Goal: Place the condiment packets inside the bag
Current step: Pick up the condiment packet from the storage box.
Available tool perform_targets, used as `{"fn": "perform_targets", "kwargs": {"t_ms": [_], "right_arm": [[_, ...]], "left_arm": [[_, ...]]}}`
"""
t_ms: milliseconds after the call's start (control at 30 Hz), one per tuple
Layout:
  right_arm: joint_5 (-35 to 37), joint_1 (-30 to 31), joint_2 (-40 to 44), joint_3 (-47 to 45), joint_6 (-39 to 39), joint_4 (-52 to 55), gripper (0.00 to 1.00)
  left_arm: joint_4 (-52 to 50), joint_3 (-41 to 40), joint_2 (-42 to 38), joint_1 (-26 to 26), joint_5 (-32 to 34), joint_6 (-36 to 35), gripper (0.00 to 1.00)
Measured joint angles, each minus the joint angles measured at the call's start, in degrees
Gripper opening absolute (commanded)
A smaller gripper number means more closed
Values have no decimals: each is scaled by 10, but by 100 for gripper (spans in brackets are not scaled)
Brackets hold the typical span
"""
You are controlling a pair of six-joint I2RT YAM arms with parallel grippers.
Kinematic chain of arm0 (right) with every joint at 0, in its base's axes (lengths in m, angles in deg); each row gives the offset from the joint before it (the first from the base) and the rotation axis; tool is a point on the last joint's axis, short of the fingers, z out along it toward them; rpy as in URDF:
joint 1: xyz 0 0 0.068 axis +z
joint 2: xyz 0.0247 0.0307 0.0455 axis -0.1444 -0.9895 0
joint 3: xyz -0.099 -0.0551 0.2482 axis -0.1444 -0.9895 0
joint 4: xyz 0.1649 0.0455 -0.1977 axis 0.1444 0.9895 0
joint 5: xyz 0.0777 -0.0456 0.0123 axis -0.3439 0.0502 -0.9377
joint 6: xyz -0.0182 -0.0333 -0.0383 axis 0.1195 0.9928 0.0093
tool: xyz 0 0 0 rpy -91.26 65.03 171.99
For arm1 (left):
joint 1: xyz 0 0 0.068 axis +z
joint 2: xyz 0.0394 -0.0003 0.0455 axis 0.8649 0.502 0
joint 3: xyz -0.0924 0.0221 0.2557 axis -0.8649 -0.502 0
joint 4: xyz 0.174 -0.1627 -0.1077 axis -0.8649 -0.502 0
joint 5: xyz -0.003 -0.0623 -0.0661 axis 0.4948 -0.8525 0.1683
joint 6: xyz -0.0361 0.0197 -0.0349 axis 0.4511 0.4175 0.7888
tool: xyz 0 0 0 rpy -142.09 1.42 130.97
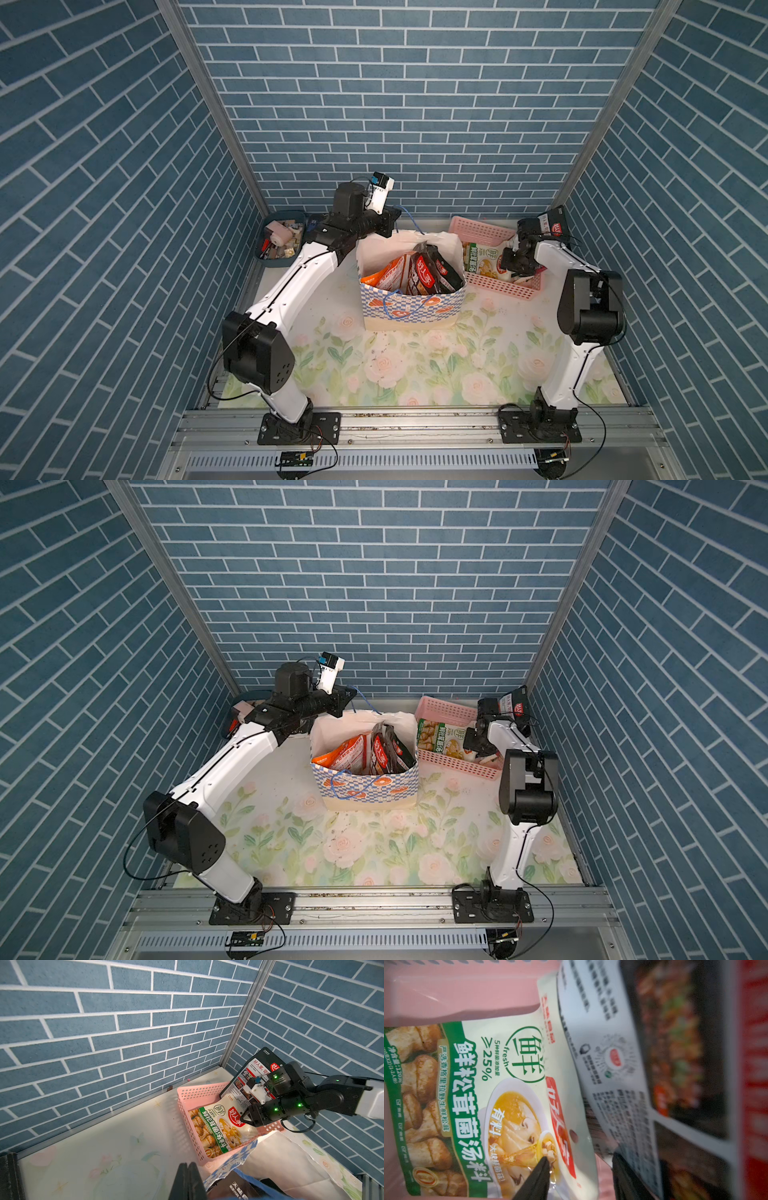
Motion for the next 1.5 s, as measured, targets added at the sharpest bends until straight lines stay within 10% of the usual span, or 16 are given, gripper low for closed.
{"fn": "perform_targets", "kwargs": {"t_ms": [167,300,733,1500], "right_arm": [[-19,0,-18,-1,-15,-20,34],[-26,-2,-17,-15,-28,-56,0],[-54,-4,140,25,-2,-62,0],[-481,125,443,133,-107,-108,0]], "left_arm": [[0,0,0,0,0,0,0],[0,0,1,0,0,0,0],[0,0,2,0,0,0,0],[8,0,6,0,2,0,0]]}}
